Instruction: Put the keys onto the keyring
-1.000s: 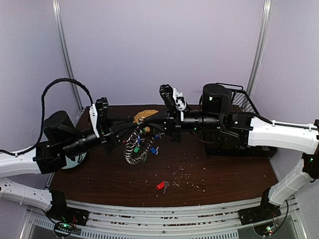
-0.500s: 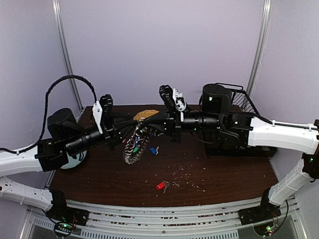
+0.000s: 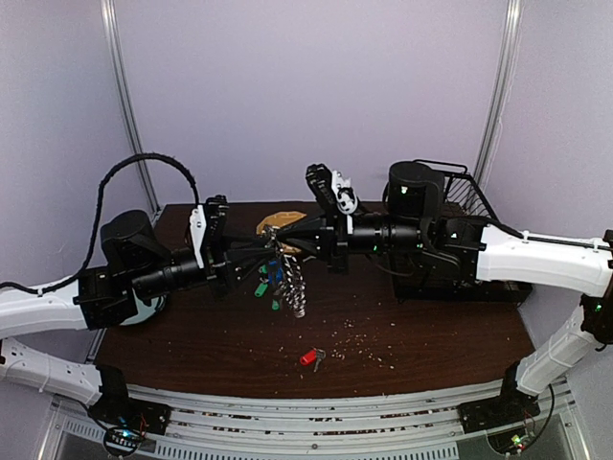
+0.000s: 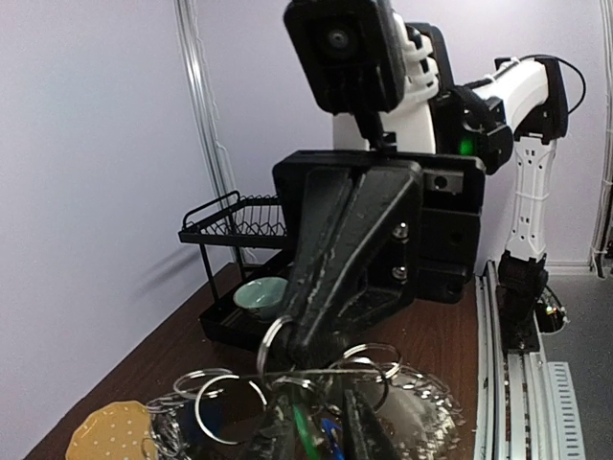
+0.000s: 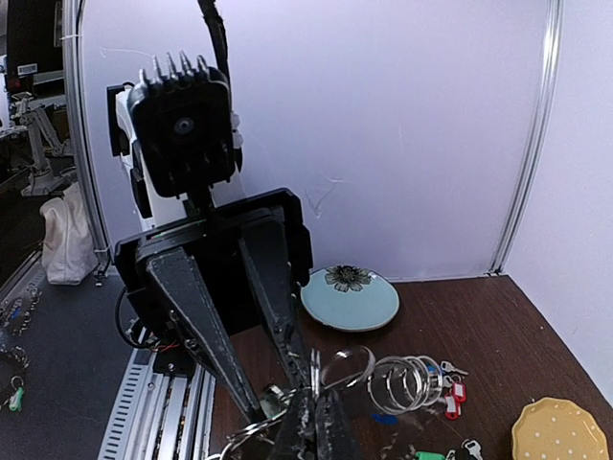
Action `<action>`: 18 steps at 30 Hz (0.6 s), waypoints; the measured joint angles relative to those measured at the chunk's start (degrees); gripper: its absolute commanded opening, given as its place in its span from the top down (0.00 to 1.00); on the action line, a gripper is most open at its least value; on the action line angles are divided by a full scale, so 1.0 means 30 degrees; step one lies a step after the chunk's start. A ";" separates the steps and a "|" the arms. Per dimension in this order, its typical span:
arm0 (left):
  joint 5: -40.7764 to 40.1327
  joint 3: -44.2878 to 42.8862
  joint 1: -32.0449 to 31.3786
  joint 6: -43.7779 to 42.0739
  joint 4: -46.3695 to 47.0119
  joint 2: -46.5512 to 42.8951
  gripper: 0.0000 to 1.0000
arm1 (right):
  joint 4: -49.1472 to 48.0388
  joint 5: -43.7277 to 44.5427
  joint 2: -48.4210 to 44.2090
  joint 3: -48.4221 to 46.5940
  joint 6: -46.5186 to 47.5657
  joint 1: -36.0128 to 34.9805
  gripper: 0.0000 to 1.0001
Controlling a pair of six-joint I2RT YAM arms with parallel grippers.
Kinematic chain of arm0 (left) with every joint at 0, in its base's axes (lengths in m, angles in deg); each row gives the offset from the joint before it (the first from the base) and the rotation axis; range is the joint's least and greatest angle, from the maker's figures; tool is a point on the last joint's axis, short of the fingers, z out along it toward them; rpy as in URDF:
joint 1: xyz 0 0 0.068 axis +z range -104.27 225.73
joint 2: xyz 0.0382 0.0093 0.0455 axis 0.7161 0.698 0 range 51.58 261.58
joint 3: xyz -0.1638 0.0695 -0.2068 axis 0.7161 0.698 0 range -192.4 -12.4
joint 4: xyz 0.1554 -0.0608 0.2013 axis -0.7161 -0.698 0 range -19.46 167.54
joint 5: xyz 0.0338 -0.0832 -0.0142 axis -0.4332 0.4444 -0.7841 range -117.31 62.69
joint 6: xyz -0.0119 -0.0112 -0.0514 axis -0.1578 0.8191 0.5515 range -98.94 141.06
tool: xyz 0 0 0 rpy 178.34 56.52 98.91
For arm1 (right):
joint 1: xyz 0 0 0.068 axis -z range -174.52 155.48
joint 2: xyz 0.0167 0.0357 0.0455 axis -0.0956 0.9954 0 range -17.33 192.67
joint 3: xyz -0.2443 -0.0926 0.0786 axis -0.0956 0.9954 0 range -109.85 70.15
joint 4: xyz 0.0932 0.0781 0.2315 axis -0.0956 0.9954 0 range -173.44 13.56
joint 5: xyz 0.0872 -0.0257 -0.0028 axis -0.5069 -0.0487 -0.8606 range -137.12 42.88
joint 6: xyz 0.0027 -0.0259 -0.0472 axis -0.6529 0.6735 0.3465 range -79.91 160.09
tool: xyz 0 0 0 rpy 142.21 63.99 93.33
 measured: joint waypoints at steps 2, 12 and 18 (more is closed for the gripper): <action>-0.0073 -0.0175 0.0000 -0.0095 -0.0124 0.0335 0.83 | 0.0102 0.0066 0.0000 0.0000 0.0000 0.0029 1.00; -0.1472 -0.0015 0.0000 -0.0146 -0.0415 -0.0168 0.99 | -0.0204 0.0015 -0.0058 0.0000 -0.0197 0.0029 1.00; -0.1304 -0.0007 -0.0029 -0.0153 0.0146 -0.0073 1.00 | -0.2033 -0.0299 -0.0146 0.0597 -0.1596 0.0022 1.00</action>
